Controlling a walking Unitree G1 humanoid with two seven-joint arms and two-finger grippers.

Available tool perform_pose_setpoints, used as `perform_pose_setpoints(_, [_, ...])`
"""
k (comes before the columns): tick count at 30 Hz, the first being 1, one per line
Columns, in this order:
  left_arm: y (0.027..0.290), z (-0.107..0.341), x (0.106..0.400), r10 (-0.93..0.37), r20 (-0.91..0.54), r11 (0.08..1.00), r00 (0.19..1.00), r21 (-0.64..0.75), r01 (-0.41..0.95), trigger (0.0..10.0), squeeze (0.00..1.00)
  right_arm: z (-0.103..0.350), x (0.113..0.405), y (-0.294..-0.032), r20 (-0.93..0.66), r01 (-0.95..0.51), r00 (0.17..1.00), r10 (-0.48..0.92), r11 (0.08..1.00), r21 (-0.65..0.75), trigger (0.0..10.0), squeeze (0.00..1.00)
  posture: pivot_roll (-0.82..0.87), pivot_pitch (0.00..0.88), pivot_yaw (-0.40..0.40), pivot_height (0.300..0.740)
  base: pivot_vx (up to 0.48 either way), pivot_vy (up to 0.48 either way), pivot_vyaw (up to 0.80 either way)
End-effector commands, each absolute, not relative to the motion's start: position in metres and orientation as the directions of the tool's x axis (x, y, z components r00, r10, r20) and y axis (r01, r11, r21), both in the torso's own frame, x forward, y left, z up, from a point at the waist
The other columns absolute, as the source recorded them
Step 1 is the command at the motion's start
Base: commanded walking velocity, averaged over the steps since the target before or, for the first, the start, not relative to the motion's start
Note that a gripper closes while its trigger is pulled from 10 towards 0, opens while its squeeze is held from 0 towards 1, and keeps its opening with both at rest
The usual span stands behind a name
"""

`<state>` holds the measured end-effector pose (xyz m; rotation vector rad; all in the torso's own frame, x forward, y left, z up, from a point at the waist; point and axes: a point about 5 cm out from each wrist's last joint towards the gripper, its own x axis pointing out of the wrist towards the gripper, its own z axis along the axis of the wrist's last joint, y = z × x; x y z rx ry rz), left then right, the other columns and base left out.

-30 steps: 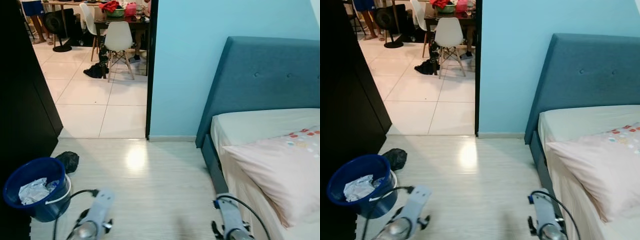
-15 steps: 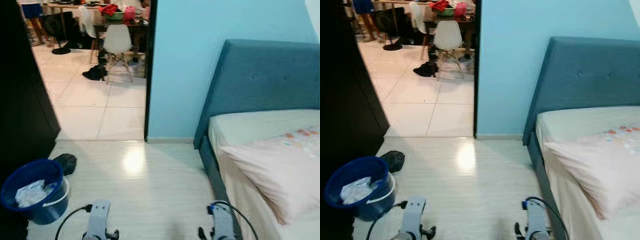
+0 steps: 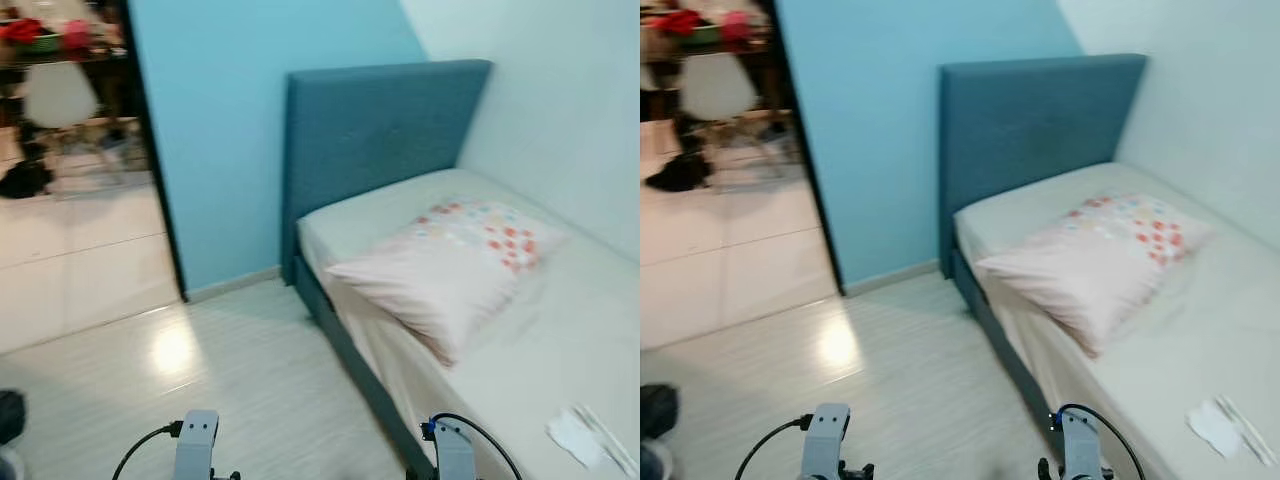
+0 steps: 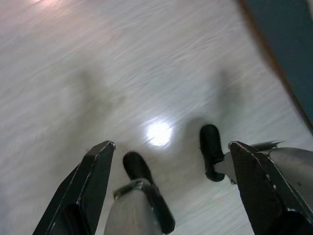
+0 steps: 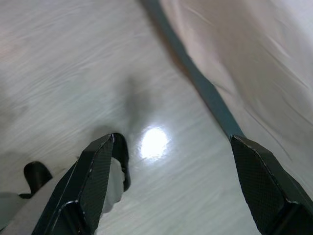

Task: Clean up the room

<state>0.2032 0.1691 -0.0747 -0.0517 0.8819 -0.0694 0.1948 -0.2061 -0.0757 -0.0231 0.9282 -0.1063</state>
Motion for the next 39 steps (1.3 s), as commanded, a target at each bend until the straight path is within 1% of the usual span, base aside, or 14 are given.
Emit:
perform_pose_setpoints(1, [0.172, -0.075, 0.201, -0.076, -0.767, 0.997, 0.637, -0.076, 0.027, 10.0, 0.00, -0.077, 0.192, -0.210, -0.806, 0.098, 0.581, -0.114, 0.993, -0.070, 10.0, 0.00, 0.02, 0.000, -0.060, 0.740, 0.000, 0.000, -0.69])
perform_pose_setpoints(4, [0.172, -0.075, 0.202, -0.076, -0.763, 0.997, 0.642, -0.076, 0.028, 10.0, 0.00, -0.077, 0.192, -0.210, -0.805, 0.098, 0.581, -0.115, 0.993, -0.071, 10.0, 0.00, 0.02, 0.000, -0.060, 0.740, 0.000, 0.000, -0.69])
perform_pose_setpoints(7, [0.170, -0.068, 0.213, -0.071, -0.729, 0.997, 0.681, -0.064, 0.035, 10.0, 0.00, -0.075, 0.196, -0.208, -0.797, 0.098, 0.592, -0.118, 0.992, -0.074, 10.0, 0.00, 0.02, 0.000, -0.057, 0.740, 0.000, 0.000, -0.69])
perform_pose_setpoints(9, [0.171, -0.065, 0.219, -0.050, -0.714, 0.999, 0.698, -0.034, 0.037, 10.0, 0.00, -0.074, 0.198, -0.207, -0.793, 0.096, 0.598, -0.116, 0.993, -0.072, 10.0, 0.00, 0.02, 0.000, -0.057, 0.740, 0.000, 0.000, -0.69])
perform_pose_setpoints(16, [0.173, -0.059, 0.227, -0.036, -0.697, 0.999, 0.716, -0.042, 0.009, 10.0, 0.00, -0.069, 0.207, -0.203, -0.774, 0.069, 0.625, -0.095, 0.995, -0.067, 10.0, 0.00, 0.02, 0.000, -0.055, 0.740, 0.000, 0.000, -0.69])
perform_pose_setpoints(19, [0.173, -0.055, 0.233, -0.049, -0.675, 0.998, 0.736, -0.066, 0.006, 10.0, 0.00, -0.063, 0.219, -0.193, -0.745, -0.066, 0.666, -0.034, 0.992, -0.105, 10.0, 0.00, 0.02, 0.000, -0.054, 0.740, 0.000, 0.000, -0.61])
perform_pose_setpoints(21, [0.173, -0.055, 0.234, -0.051, -0.675, 0.997, 0.736, -0.079, -0.004, 10.0, 0.00, -0.062, 0.221, -0.191, -0.739, -0.085, 0.673, -0.012, 0.992, -0.093, 10.0, 0.00, 0.02, 0.000, -0.054, 0.740, 0.000, 0.000, -0.46])
perform_pose_setpoints(24, [0.173, -0.055, 0.233, -0.076, -0.675, 0.988, 0.734, -0.148, -0.034, 10.0, 0.00, -0.060, 0.224, -0.184, -0.732, -0.170, 0.680, 0.045, 0.981, -0.098, 10.0, 0.00, 0.02, 0.000, -0.054, 0.740, 0.000, 0.000, 0.00])
perform_pose_setpoints(27, [0.176, -0.059, 0.228, -0.057, -0.693, 0.990, 0.719, -0.130, -0.047, 10.0, 0.00, -0.059, 0.226, -0.177, -0.731, -0.257, 0.675, 0.103, 0.961, -0.102, 10.0, 0.00, 0.02, 0.000, -0.053, 0.740, 0.000, 0.000, 0.00])
perform_pose_setpoints(30, [0.177, -0.062, 0.222, -0.054, -0.708, 0.991, 0.704, -0.126, -0.051, 10.0, 0.00, -0.059, 0.226, -0.178, -0.730, -0.282, 0.671, 0.134, 0.956, -0.084, 10.0, 0.00, 0.02, 0.000, -0.053, 0.740, 0.179, 0.000, 0.14])
perform_pose_setpoints(39, [0.177, -0.066, 0.216, -0.064, -0.721, 0.989, 0.690, -0.136, -0.050, 10.0, 0.00, -0.058, 0.227, -0.179, -0.724, -0.276, 0.675, 0.143, 0.959, -0.068, 10.0, 0.00, 0.02, 0.000, -0.055, 0.740, 0.319, 0.000, 0.47])
